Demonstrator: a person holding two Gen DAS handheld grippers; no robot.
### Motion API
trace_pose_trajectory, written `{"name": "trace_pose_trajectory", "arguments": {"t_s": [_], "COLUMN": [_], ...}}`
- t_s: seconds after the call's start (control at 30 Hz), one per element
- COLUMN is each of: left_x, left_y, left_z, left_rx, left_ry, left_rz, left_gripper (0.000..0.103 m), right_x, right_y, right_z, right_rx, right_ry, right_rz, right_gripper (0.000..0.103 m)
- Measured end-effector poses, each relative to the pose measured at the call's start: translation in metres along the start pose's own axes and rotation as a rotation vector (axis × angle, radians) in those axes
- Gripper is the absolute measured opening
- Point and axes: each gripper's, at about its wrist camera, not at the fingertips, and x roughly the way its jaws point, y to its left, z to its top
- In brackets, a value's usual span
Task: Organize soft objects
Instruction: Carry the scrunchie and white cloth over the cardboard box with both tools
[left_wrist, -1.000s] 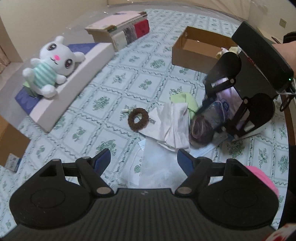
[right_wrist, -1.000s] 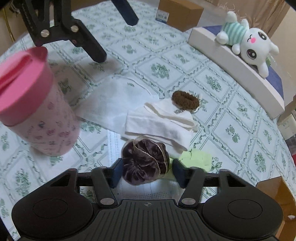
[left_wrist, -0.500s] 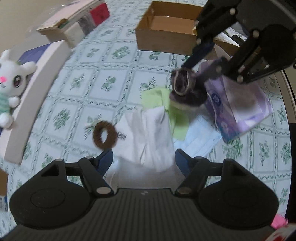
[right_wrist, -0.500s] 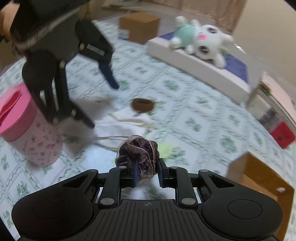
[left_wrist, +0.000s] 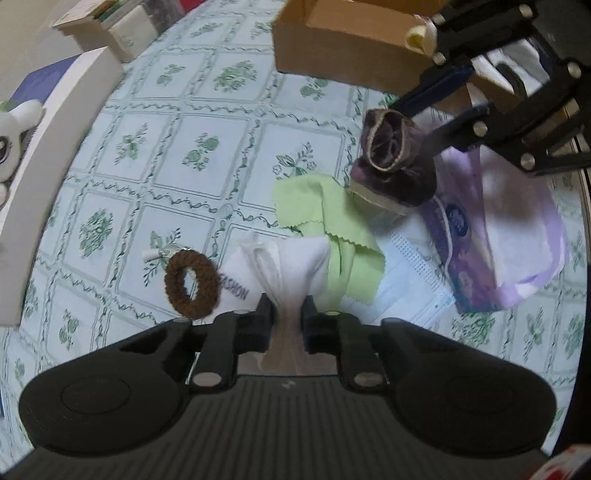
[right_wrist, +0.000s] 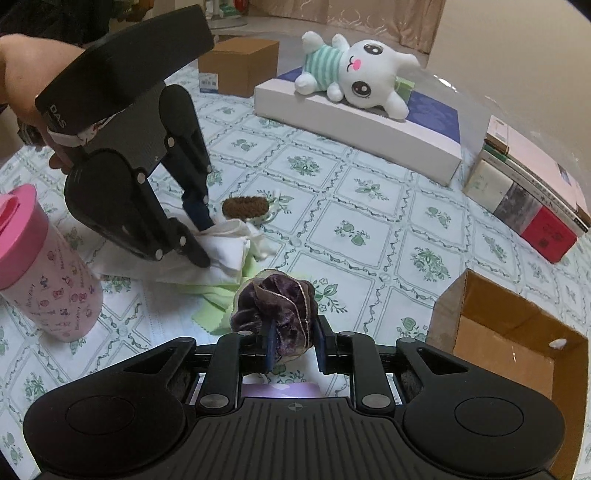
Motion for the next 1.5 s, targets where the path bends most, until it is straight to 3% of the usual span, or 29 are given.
{"name": "trace_pose_trajectory", "arguments": {"t_s": [0.37, 0.73, 1.07, 1.5], "left_x": [-0.1, -0.175, -0.195, -0.166], "left_y": [-0.005, -0.078, -0.14, -0.238], "left_z": [0.005, -0.004, -0.023, -0.054], "left_rx": [-0.285, -0.477, -0.566, -0.763], "left_ry": [-0.212, -0.373, -0.436, -0.589], "left_rz": [0.003, 0.054, 0.137, 0.193], "left_gripper": [0.011, 0.011, 0.011, 0.011], "right_x": [-0.063, -0.138, -0.173, -0.207], "right_y": [-0.003, 0.012, 0.029, 0.054], "right_z": [-0.01, -0.047, -0.094, -0.161], "right_rx": [0.144, 0.307, 0.387, 0.472], "right_ry": [-0.105, -0.206, -0.247, -0.33], "right_rz": [-0.008, 0.006, 0.009, -0.103], "right_gripper": [0.021, 0.021, 0.021, 0.021]}}
